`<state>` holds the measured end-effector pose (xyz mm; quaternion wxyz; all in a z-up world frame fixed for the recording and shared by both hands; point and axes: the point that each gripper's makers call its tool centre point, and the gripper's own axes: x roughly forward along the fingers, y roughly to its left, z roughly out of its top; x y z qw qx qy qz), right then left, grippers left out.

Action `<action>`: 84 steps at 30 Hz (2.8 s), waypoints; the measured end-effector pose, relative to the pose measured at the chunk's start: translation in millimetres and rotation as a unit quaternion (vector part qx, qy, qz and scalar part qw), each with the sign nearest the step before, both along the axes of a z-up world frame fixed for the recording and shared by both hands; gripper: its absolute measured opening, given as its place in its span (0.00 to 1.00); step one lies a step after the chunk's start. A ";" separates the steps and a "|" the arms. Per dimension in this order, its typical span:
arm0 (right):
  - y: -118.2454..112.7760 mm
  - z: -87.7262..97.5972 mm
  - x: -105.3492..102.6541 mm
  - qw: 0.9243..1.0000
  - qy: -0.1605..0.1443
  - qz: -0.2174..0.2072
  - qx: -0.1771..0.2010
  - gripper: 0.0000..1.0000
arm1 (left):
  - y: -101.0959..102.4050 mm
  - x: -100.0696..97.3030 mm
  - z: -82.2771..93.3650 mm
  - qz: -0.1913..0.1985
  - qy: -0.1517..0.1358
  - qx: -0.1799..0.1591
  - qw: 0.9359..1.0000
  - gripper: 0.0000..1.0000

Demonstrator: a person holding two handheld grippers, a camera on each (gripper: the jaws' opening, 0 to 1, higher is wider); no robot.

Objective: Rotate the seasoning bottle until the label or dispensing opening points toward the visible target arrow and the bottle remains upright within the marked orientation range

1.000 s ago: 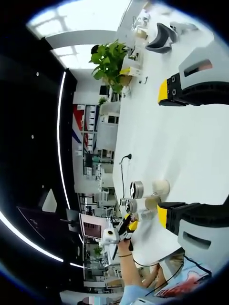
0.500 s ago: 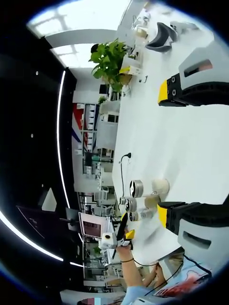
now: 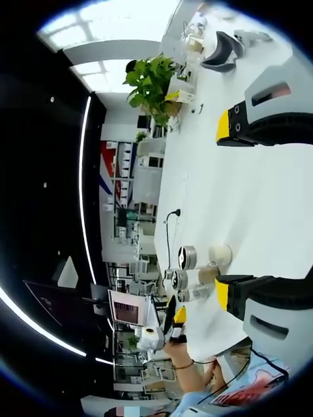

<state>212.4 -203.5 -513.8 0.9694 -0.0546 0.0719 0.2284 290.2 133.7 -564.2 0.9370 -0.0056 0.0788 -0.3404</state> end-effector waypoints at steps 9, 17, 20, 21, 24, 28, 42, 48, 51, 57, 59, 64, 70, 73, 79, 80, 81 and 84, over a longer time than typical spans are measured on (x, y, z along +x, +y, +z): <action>0.0 -2.7 0.0 1.000 0.005 -0.001 -0.002 0.83 | 3.3 4.8 -6.5 0.083 0.024 -0.048 0.995 0.53; -5.0 -0.1 -1.9 1.000 0.000 -0.010 -0.006 0.83 | 1.1 9.9 -18.2 0.125 0.010 -0.036 0.991 0.49; -6.8 0.2 -1.3 1.000 0.000 -0.012 -0.004 0.83 | -0.4 11.8 -13.1 0.130 -0.009 -0.021 0.991 0.35; -7.1 0.1 -1.0 1.000 0.000 -0.012 -0.005 0.83 | -2.9 13.2 -11.0 0.131 -0.019 -0.012 0.991 0.36; -7.1 -1.1 -0.6 1.000 0.003 -0.011 -0.005 0.83 | -6.3 15.3 -13.6 0.131 -0.019 0.001 0.991 0.42; -7.5 -1.1 -1.1 1.000 0.003 -0.012 -0.004 0.83 | -8.1 16.6 -16.5 0.131 -0.020 0.008 0.991 0.36; -6.5 -1.5 -0.4 1.000 0.005 -0.010 -0.002 0.83 | -5.5 18.6 -18.1 0.108 -0.039 0.033 0.993 0.32; -6.1 -2.7 0.0 1.000 0.008 -0.009 -0.002 0.83 | -5.2 19.0 -17.2 0.073 -0.040 0.034 0.996 0.32; -5.8 -3.1 0.1 1.000 0.008 -0.009 -0.002 0.83 | -5.8 20.0 -17.5 0.049 -0.036 0.041 0.997 0.32; -4.5 -4.4 1.3 1.000 0.009 -0.010 -0.007 0.83 | -10.1 17.4 -20.3 -0.008 -0.064 0.095 0.993 0.32; -3.3 -4.9 1.7 1.000 0.010 -0.009 -0.008 0.83 | -10.7 17.1 -21.4 -0.016 -0.064 0.104 0.992 0.32; 0.6 -6.7 2.6 1.000 0.013 -0.002 -0.011 0.83 | -11.1 18.9 -21.6 -0.060 -0.060 0.108 0.991 0.32; -0.8 -8.4 4.3 1.000 0.016 -0.004 -0.010 0.83 | -15.0 15.8 -22.8 -0.140 -0.053 0.106 0.983 0.32; 0.1 -8.4 3.8 1.000 0.016 -0.002 -0.010 0.83 | -14.9 14.1 -23.8 -0.175 -0.045 0.107 0.978 0.32; 1.2 -9.3 4.5 1.000 0.018 -0.001 -0.012 0.83 | -15.4 11.2 -25.1 -0.209 -0.039 0.093 0.973 0.32; 1.2 -9.4 4.7 1.000 0.018 -0.001 -0.011 0.83 | -15.4 10.7 -25.3 -0.216 -0.037 0.090 0.972 0.32; 1.4 -9.4 4.6 1.000 0.018 -0.001 -0.010 0.83 | -15.4 10.7 -25.5 -0.220 -0.033 0.085 0.971 0.32; 2.0 -9.9 3.8 1.000 0.018 -0.001 -0.012 0.83 | -16.0 10.5 -26.1 -0.232 -0.029 0.076 0.969 0.32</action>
